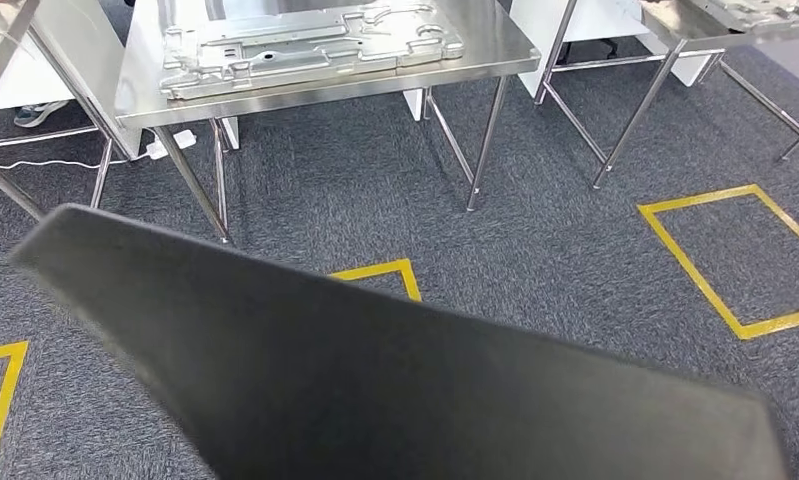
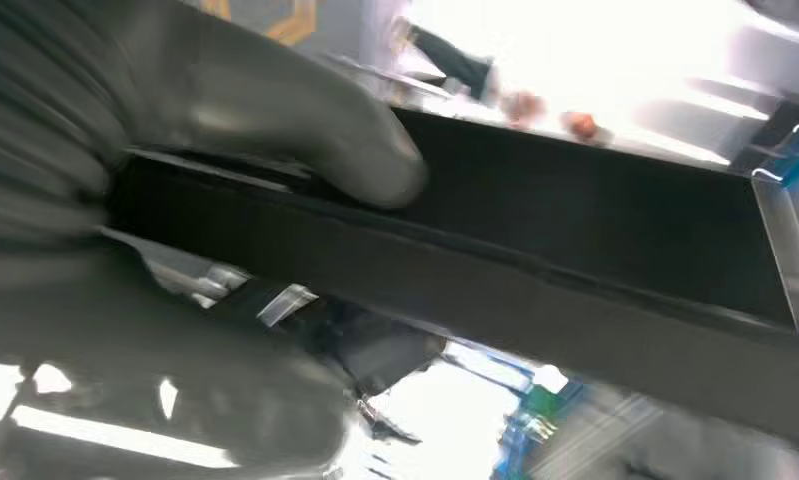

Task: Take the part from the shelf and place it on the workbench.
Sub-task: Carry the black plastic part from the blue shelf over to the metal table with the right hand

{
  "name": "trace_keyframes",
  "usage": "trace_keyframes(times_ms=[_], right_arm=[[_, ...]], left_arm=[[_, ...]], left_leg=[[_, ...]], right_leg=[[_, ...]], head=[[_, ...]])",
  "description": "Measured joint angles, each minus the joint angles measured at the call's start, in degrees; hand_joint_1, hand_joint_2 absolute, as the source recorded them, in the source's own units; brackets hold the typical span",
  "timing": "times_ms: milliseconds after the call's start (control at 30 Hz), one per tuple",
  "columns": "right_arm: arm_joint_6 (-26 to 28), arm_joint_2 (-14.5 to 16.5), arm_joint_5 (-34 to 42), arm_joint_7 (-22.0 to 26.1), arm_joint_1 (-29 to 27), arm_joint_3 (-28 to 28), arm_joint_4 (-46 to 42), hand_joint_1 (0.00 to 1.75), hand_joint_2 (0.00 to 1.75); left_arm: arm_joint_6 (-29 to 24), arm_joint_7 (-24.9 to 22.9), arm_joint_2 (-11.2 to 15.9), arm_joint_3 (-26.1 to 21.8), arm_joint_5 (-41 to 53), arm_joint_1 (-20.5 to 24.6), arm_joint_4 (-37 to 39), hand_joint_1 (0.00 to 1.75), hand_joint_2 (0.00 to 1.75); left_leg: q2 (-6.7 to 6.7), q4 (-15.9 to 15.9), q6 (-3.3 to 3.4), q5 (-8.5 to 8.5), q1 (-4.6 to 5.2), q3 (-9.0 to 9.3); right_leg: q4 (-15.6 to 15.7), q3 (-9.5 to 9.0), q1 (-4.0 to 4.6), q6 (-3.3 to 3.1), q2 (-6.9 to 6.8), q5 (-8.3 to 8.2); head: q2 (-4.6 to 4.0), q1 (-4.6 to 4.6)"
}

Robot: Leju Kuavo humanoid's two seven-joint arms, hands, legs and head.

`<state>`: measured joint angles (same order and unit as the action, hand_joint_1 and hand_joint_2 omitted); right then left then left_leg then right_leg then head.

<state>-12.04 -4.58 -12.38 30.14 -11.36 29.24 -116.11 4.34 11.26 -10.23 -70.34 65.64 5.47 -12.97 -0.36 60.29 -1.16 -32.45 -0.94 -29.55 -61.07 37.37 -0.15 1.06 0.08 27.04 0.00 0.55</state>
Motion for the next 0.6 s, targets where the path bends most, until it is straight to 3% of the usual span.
trace_keyframes(times_ms=[67, 133, 233, 267, 300, 333, 400, 433, 467, 600], right_arm=[[0.0, 0.03, -0.02, -0.02, -0.03, 0.0, -0.01, 1.75, 1.75], [0.0, 0.08, -0.01, 0.02, -0.01, 0.0, -0.02, 1.75, 1.75], [0.0, 0.1, 0.0, 0.04, -0.01, 0.0, -0.02, 1.75, 1.75], [0.0, 0.1, 0.0, 0.04, -0.04, 0.0, -0.02, 1.75, 1.75], [0.0, 0.1, 0.01, 0.04, -0.06, 0.0, -0.02, 1.75, 1.75], [0.0, 0.1, 0.01, 0.04, -0.07, 0.0, -0.02, 1.75, 1.75], [0.0, 0.1, 0.01, 0.05, -0.04, 0.0, -0.01, 1.75, 1.75], [0.0, 0.1, 0.01, 0.05, -0.03, 0.0, 0.0, 1.75, 1.75], [-0.01, 0.1, 0.01, 0.05, -0.02, 0.0, 0.01, 1.75, 1.75], [-0.02, 0.12, 0.04, 0.06, 0.0, -0.01, 0.01, 1.75, 1.75]], left_arm=[[0.01, 0.01, 0.0, 0.0, 0.0, 0.03, 0.01, 0.0, 1.75], [0.02, 0.02, 0.0, 0.0, 0.0, 0.17, 0.01, 0.0, 1.75], [0.03, 0.03, 0.0, 0.0, 0.0, 0.13, 0.01, 0.0, 1.75], [0.03, 0.03, 0.0, 0.0, 0.0, 0.04, 0.01, 0.0, 1.75], [0.03, 0.03, 0.0, 0.0, 0.0, -0.03, 0.01, 0.0, 1.75], [0.03, 0.04, 0.0, 0.0, 0.0, -0.05, 0.01, 0.0, 1.75], [0.03, 0.07, 0.0, 0.0, -0.01, -0.1, 0.01, 0.0, 1.75], [0.03, 0.08, 0.0, 0.0, -0.01, -0.12, 0.01, 0.0, 1.75], [0.03, 0.09, 0.0, 0.0, -0.01, -0.14, 0.02, 0.0, 1.75], [0.03, 0.16, -0.01, 0.0, -0.02, -0.18, 0.02, 0.0, 1.75]], left_leg=[[0.07, -0.1, -0.64, -0.06, 0.11, 0.64], [0.13, 2.96, -0.92, -0.68, 0.11, -0.29], [0.14, 13.19, -1.02, -4.56, 0.15, -6.16], [0.14, 15.23, -1.01, -5.56, 0.17, -7.8], [0.13, 15.43, -0.98, -5.54, 0.19, -8.67], [0.13, 13.57, -0.91, -4.17, 0.22, -8.65], [0.13, 6.62, -0.64, 1.01, 0.33, -7.17], [0.18, 3.85, -0.49, 2.45, 0.43, -6.55], [0.24, 2.22, -0.29, 3.44, 0.57, -6.18], [0.31, 1.04, 0.97, 3.73, 0.53, -5.14]], right_leg=[[0.53, -0.82, -0.14, -0.63, 0.04, 0.06], [0.93, -2.07, -0.41, -1.36, 0.09, 0.54], [1.04, -3.81, -0.36, -2.05, 0.12, 1.82], [1.04, -4.41, -0.3, -2.1, 0.19, 2.31], [1.04, -5.09, -0.25, -2.11, 0.3, 2.81], [1.04, -5.86, -0.23, -2.08, 0.4, 3.34], [1.03, -7.32, -0.23, -1.87, 0.5, 4.46], [1.04, -7.8, -0.21, -1.67, 0.54, 4.95], [1.09, -8.07, -0.18, -1.37, 0.57, 5.38], [-0.1, -8.75, -0.04, -0.19, 0.58, 5.88]], head=[[0.0, 0.03], [0.0, -0.01], [-0.01, -0.04], [-0.01, -0.04], [-0.01, -0.04], [-0.01, -0.04], [0.0, -0.03], [0.0, -0.05], [0.0, -0.06], [0.0, -0.09]])
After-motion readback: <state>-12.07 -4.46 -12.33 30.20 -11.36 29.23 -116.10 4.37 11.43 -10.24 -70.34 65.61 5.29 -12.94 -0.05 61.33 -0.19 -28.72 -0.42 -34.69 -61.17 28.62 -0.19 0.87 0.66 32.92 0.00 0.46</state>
